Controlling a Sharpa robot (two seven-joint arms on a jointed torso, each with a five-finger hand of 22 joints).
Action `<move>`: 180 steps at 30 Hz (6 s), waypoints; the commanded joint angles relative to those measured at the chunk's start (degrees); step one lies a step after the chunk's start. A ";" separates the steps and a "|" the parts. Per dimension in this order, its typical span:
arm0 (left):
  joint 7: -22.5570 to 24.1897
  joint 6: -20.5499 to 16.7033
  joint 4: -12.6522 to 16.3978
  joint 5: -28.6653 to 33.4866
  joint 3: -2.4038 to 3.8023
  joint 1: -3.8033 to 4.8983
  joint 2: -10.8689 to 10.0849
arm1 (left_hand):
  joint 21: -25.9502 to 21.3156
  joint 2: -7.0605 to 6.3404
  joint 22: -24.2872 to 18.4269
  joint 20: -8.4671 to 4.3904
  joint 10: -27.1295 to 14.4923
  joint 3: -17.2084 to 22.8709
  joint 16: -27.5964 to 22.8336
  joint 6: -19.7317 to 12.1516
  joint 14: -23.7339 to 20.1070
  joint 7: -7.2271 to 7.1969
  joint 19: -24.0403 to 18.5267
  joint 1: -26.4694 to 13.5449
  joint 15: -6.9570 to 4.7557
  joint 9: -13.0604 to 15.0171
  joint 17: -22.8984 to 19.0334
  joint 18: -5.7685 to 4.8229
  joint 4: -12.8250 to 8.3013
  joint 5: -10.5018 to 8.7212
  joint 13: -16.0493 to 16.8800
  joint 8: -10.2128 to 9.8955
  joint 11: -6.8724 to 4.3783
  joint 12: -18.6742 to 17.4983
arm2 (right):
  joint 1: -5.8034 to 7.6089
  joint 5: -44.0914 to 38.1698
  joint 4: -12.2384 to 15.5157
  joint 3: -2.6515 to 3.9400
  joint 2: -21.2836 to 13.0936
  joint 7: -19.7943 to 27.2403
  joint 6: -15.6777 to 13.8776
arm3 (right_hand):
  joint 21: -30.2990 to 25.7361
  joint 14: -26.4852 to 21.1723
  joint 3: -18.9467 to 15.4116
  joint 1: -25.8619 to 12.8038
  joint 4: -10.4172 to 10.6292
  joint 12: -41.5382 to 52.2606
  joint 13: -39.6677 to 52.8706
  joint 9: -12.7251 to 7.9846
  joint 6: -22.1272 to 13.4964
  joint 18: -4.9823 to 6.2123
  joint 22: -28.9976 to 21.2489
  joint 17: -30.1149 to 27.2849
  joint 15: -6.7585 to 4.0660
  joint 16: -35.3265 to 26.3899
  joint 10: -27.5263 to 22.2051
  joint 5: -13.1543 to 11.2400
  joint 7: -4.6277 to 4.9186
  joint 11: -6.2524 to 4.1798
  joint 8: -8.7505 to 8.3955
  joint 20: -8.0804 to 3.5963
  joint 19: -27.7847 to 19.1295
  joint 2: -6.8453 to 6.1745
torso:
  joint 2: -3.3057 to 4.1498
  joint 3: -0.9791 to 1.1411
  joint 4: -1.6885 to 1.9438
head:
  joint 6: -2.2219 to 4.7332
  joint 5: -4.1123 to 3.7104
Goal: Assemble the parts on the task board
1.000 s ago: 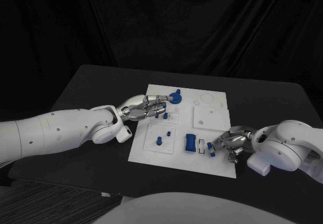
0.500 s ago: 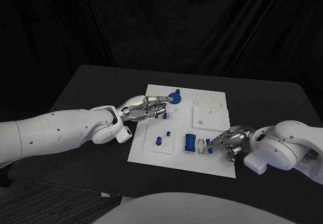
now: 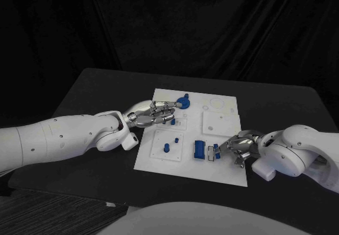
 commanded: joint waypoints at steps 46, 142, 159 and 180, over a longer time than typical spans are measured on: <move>5.52 1.53 -0.33 0.01 0.05 -0.21 0.56 | 0.98 0.20 0.97 1.16 -0.19 0.88 0.74 1.66 0.88 0.95 0.61 1.25 0.37 0.13 0.22 -2.41 -1.02 1.56 0.26 0.21 0.31 1.34 | -0.73 -5.94 -1.04 0.00 2.36 -2.25 3.05 | -0.62 4.19 -0.64 -3.53 3.66 0.95 15.17 4.25 0.52 0.13 4.73 4.25 -0.14 -0.65 6.36 -11.33 -0.18 -0.11 3.12 -0.05 -0.43 2.37 | -0.01 -0.01 -0.02 | 0.01 -0.01; 5.84 1.43 0.92 0.01 0.04 -0.63 -0.57 | 1.16 0.08 1.15 1.76 -0.30 1.92 0.88 2.39 1.16 1.72 0.87 1.75 0.65 0.18 0.27 -2.06 -1.52 1.91 0.28 0.26 -0.01 1.59 | 0.18 -11.98 3.81 0.02 -3.04 1.09 0.89 | -2.38 4.23 -17.35 -6.99 19.17 0.95 15.17 21.87 -11.14 0.39 4.53 4.54 -0.99 -0.33 6.36 -17.53 -1.64 -1.25 26.03 -0.78 -0.60 -2.29 | 0.02 0.02 0.02 | 0.01 0.63; 6.79 -1.47 6.06 4.78 0.10 0.40 -5.61 | 1.40 -0.29 1.42 1.71 0.26 2.33 0.91 4.22 1.21 2.87 1.19 1.81 0.25 0.35 0.28 -1.71 -1.64 2.10 0.36 0.55 -0.36 2.19 | 3.62 16.02 3.57 0.01 -5.46 33.07 9.37 | -24.97 -44.75 -25.73 0.12 20.61 -45.06 -28.23 14.22 -30.40 0.55 -2.07 -38.67 10.80 -39.00 -51.12 -11.35 -0.11 10.27 24.06 7.87 -17.73 1.16 | -0.43 0.09 -0.02 | 0.01 -1.26; 8.39 -1.18 5.82 17.12 0.08 4.42 -3.96 | 1.44 -0.92 1.20 -0.42 0.20 2.89 0.45 6.34 0.10 4.56 1.17 0.67 -1.90 0.42 0.06 -1.65 0.35 1.49 0.40 0.53 -2.27 2.88 | -2.64 22.02 -1.08 -0.01 -2.97 67.89 -4.03 | -21.86 -40.18 -32.88 6.52 20.37 -53.96 -54.62 -1.75 -15.70 2.04 -23.76 -59.44 13.66 -55.96 -43.30 -9.11 2.76 11.61 16.20 12.70 -37.37 2.83 | -4.45 1.19 -3.06 | 0.01 0.45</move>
